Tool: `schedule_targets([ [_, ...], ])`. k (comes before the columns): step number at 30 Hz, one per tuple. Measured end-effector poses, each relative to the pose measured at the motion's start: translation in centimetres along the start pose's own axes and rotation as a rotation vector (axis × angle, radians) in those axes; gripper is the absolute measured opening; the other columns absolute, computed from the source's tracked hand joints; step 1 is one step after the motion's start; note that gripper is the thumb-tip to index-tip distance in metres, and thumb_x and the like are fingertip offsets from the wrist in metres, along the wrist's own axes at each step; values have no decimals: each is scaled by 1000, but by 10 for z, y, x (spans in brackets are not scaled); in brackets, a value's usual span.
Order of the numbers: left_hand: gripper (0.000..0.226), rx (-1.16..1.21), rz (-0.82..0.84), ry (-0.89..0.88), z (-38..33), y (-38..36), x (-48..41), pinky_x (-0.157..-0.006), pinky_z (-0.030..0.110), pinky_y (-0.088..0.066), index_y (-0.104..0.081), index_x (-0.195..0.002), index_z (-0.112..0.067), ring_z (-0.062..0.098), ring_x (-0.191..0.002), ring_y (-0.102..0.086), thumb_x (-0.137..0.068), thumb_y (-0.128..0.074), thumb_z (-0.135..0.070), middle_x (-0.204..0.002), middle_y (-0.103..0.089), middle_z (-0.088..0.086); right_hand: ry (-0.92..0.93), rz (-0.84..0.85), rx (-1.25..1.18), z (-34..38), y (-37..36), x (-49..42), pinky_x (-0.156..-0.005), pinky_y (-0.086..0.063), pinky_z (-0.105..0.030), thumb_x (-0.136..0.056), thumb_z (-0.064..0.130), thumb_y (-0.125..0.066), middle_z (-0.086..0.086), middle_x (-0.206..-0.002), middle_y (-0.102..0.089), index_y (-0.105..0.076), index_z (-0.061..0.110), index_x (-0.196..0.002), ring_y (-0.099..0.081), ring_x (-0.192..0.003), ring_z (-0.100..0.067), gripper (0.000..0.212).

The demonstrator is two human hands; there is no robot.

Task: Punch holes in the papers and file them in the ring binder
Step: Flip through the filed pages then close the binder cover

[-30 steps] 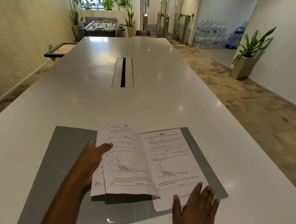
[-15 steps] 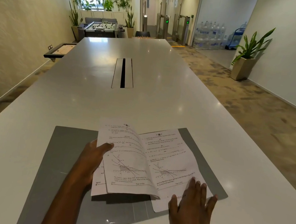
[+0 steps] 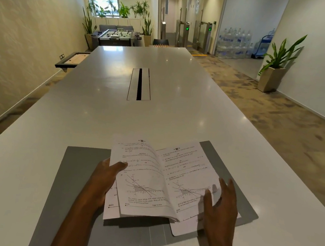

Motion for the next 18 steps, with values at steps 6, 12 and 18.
schedule_targets([
  [6, 25, -11, 2, -5, -2, 1, 0, -59, 37, -62, -65, -129, -19, 28, -81, -83, -105, -61, -20, -102, -84, 2, 78, -7, 4, 8, -2, 3, -112, -35, -36, -99, 23, -66, -1, -162, -43, -36, 21, -158, -43, -147, -24, 66],
  [12, 29, -24, 14, -19, -4, 3, 3, -60, 35, -62, -63, -134, -17, 26, -84, -82, -105, -59, -20, -113, -81, 5, 48, -38, -36, 20, 7, -4, -84, -46, -20, -105, 12, -56, 4, -140, -62, -29, 23, -161, -61, -111, -9, 63],
  [18, 30, 3, 17, -11, -7, 1, 6, -55, 32, -62, -62, -135, -19, 26, -80, -83, -105, -60, -21, -114, -80, 5, 130, 67, -92, 55, -7, 23, -58, -52, -5, -102, 19, -62, 34, -130, -51, -19, 52, -153, -71, -82, 9, 74],
])
Point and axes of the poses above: each hand's wrist, its own x-axis away from the middle knuckle, its own y-axis out of the back of the hand, z = x × y, the point moved 1 cm from there along -x, towards the middle knuckle
